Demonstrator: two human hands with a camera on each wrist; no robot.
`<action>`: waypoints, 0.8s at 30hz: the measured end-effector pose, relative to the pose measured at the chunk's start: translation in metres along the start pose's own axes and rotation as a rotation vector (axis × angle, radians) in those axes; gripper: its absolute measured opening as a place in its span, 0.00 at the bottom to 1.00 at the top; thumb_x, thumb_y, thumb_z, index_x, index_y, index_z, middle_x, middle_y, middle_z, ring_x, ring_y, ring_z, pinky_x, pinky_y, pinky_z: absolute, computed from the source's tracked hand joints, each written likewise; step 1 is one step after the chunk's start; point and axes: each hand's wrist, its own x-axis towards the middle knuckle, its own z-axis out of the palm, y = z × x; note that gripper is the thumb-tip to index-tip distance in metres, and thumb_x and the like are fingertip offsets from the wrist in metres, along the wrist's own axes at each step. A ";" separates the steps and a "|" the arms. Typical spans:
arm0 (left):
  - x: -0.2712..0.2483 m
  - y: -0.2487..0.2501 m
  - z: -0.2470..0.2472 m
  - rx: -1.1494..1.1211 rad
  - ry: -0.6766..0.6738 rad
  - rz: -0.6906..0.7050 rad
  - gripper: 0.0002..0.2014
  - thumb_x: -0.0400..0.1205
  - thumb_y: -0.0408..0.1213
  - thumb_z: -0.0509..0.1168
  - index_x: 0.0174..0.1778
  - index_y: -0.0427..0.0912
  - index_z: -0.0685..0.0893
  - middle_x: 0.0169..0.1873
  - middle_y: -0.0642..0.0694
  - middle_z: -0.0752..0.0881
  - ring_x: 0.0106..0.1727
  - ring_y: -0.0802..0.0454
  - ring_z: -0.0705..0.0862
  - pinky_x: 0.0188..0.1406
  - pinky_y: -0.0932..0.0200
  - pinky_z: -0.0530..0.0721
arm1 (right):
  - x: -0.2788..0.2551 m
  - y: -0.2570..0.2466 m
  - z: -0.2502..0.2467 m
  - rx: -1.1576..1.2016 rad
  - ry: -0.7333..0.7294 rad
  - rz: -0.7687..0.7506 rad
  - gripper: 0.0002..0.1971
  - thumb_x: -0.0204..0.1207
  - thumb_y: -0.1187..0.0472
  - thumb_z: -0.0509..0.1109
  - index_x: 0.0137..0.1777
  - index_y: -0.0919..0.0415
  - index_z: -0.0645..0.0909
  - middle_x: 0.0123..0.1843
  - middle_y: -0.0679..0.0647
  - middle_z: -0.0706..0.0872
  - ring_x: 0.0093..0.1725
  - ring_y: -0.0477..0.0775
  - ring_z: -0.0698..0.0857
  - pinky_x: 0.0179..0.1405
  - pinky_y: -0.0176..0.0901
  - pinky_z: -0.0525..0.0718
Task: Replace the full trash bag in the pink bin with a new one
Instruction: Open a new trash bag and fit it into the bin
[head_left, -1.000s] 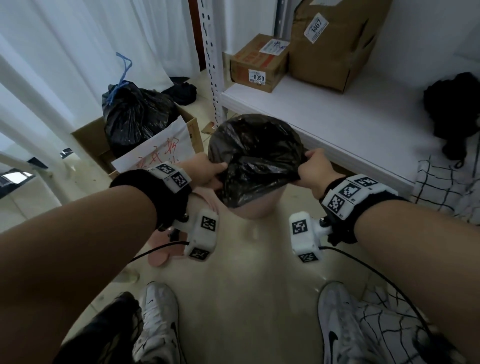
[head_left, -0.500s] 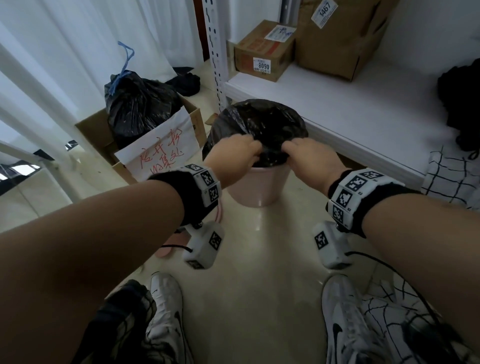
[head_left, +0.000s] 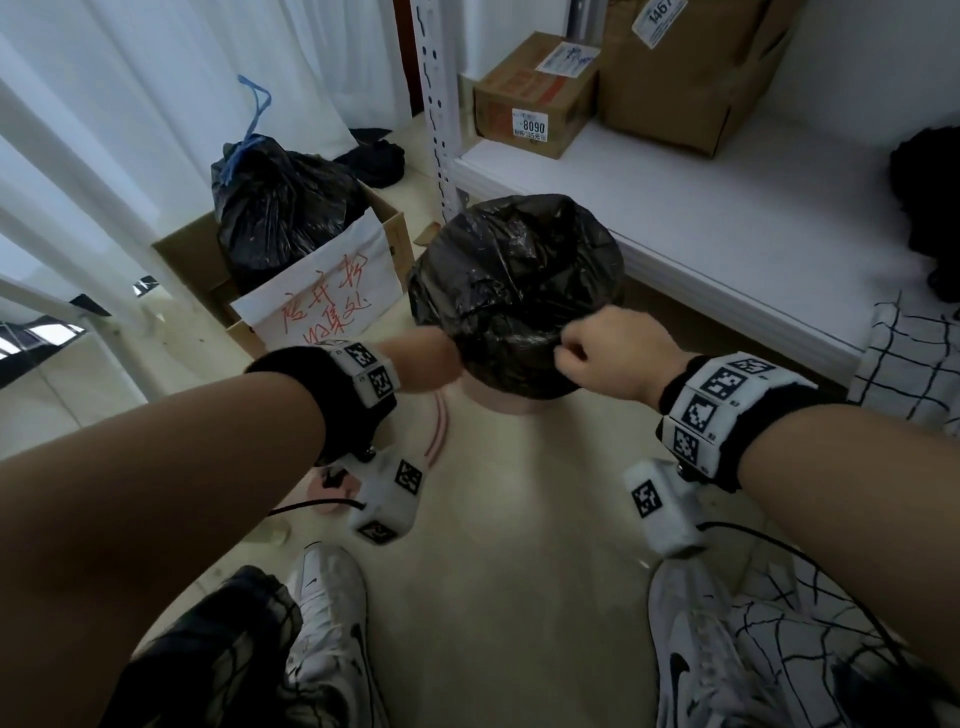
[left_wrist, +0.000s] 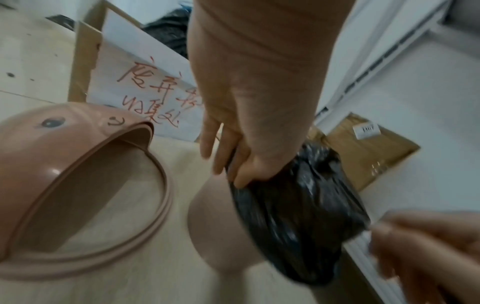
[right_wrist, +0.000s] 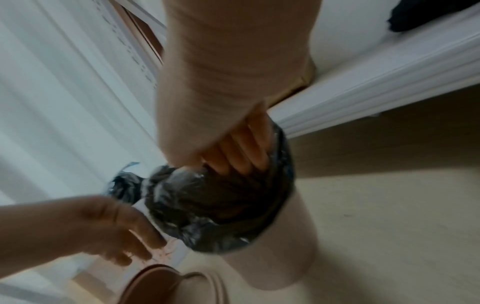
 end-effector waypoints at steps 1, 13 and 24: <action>0.002 -0.004 -0.006 -0.102 0.079 -0.071 0.15 0.84 0.36 0.58 0.63 0.35 0.83 0.63 0.40 0.84 0.62 0.42 0.83 0.53 0.56 0.79 | 0.004 -0.004 -0.004 0.021 0.136 -0.015 0.13 0.79 0.51 0.58 0.48 0.57 0.80 0.49 0.57 0.85 0.51 0.61 0.83 0.44 0.48 0.79; 0.029 -0.008 -0.021 -0.695 0.289 -0.240 0.19 0.80 0.47 0.65 0.57 0.35 0.76 0.46 0.38 0.87 0.41 0.43 0.89 0.37 0.50 0.91 | 0.074 -0.047 0.003 0.417 -0.454 0.121 0.29 0.84 0.42 0.49 0.57 0.65 0.83 0.58 0.61 0.84 0.61 0.60 0.80 0.63 0.46 0.74; 0.015 0.002 -0.032 -0.319 0.385 -0.007 0.10 0.81 0.33 0.60 0.55 0.36 0.69 0.41 0.43 0.75 0.42 0.46 0.75 0.39 0.55 0.70 | 0.050 -0.015 0.033 0.093 -0.773 0.201 0.35 0.82 0.38 0.51 0.83 0.58 0.57 0.84 0.59 0.59 0.82 0.60 0.60 0.81 0.51 0.56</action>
